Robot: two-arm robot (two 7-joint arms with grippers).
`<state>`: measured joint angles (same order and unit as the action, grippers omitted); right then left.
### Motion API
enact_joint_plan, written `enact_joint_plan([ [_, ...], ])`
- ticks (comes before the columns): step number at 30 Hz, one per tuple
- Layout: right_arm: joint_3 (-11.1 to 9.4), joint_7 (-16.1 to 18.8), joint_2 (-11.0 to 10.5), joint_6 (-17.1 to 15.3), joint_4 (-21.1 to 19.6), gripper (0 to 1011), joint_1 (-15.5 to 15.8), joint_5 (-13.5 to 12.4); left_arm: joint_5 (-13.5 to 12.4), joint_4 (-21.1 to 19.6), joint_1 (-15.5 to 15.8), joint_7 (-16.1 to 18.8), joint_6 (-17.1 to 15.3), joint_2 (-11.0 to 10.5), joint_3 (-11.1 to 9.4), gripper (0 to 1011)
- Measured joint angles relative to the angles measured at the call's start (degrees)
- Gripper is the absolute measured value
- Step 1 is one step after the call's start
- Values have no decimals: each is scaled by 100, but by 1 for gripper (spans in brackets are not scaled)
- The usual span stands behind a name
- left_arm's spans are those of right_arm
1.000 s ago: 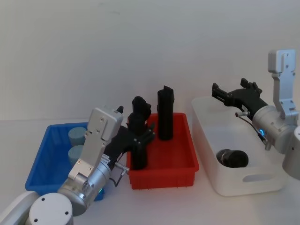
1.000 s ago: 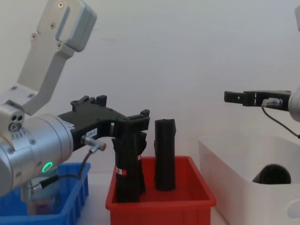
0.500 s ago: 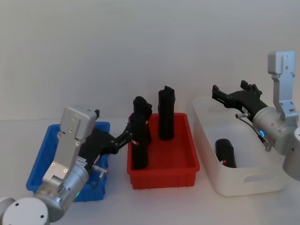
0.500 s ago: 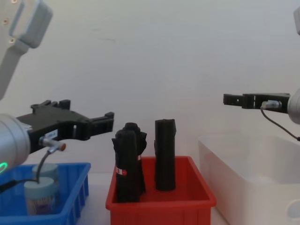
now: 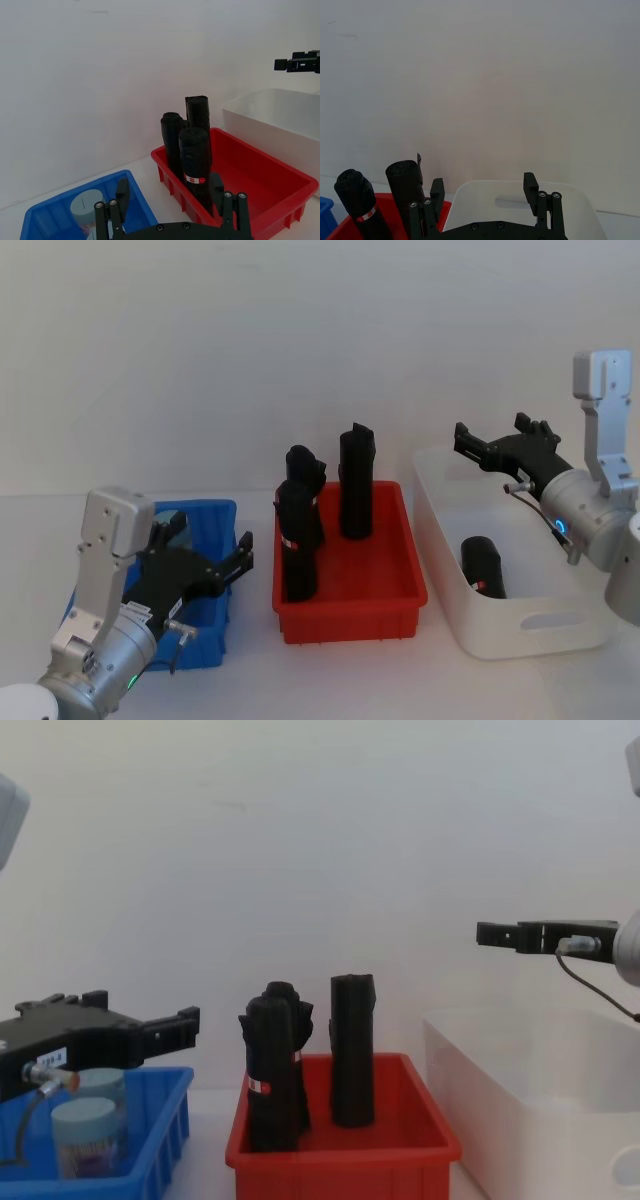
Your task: Pick the cotton swabs from the blue box and place them into the white box.
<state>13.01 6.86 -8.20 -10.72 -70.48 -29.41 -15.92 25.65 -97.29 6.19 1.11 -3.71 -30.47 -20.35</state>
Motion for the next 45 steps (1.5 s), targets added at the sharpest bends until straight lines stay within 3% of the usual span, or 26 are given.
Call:
enact_joint_plan([
  [8, 0, 0, 0, -2, 4, 1002, 0, 1, 203, 143, -37, -186, 65, -28, 46, 1004],
  [15, 0, 0, 0, -2, 5, 1002, 0, 1, 226, 206, -41, -216, 118, -8, 56, 1004],
  [33, 0, -1, 0, -1, 5, 1001, 0, 1, 364, 727, 34, 163, 468, 163, 150, 1004],
  [45, 0, -1, 0, -1, 4, 1002, 0, 1, 594, 1198, 171, 70, 404, 244, 253, 1004],
])
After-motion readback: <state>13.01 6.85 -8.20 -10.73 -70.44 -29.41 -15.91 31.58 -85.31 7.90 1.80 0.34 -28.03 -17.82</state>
